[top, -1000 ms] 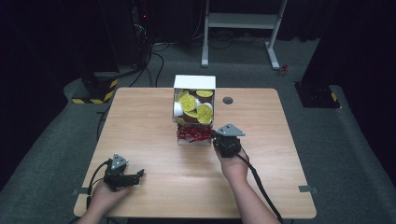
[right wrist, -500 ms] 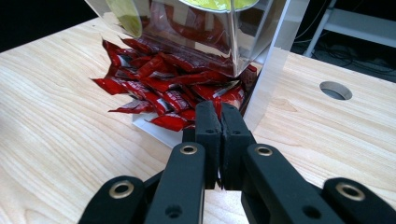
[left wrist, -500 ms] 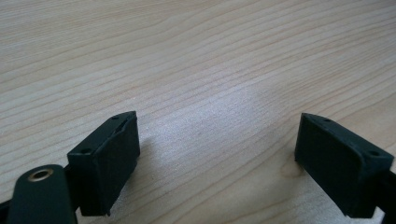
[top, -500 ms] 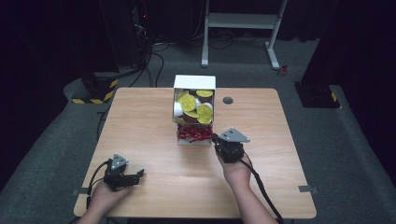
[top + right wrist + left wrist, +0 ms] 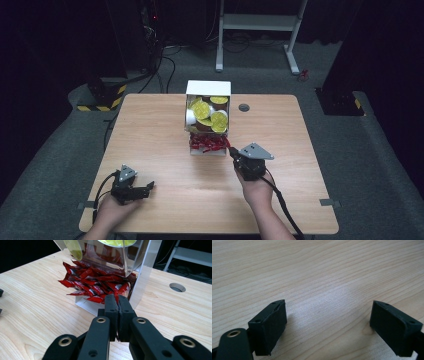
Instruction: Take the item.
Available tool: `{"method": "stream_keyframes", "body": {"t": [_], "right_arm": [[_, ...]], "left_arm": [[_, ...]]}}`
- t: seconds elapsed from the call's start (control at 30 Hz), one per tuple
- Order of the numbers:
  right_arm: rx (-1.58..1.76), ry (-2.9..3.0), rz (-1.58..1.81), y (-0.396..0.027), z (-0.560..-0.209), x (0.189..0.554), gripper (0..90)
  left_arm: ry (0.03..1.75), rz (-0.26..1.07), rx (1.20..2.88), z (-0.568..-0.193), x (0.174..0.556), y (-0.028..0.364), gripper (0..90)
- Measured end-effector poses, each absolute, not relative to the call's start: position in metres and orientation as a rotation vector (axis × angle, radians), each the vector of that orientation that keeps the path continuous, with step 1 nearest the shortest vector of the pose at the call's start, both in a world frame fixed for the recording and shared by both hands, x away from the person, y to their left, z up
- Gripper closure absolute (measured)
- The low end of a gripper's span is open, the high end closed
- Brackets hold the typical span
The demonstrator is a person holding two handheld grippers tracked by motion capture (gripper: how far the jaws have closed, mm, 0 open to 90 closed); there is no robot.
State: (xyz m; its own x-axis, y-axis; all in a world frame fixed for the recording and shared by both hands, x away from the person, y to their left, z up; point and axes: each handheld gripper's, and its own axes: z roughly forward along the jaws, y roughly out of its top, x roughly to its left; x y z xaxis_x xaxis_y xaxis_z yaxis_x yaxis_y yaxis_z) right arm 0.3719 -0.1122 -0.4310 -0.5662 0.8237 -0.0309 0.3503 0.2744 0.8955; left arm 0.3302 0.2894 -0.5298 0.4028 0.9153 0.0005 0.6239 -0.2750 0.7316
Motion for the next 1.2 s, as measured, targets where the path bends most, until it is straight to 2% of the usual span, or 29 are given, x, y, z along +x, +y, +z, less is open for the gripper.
{"method": "stream_keyframes", "body": {"t": [1.2], "right_arm": [[1.061, 1.997, 1.327, -0.137, -0.423, 0.343, 89.1]], "left_arm": [[1.308, 0.570, 2.005, -0.530, 0.330, 0.289, 14.3]]}}
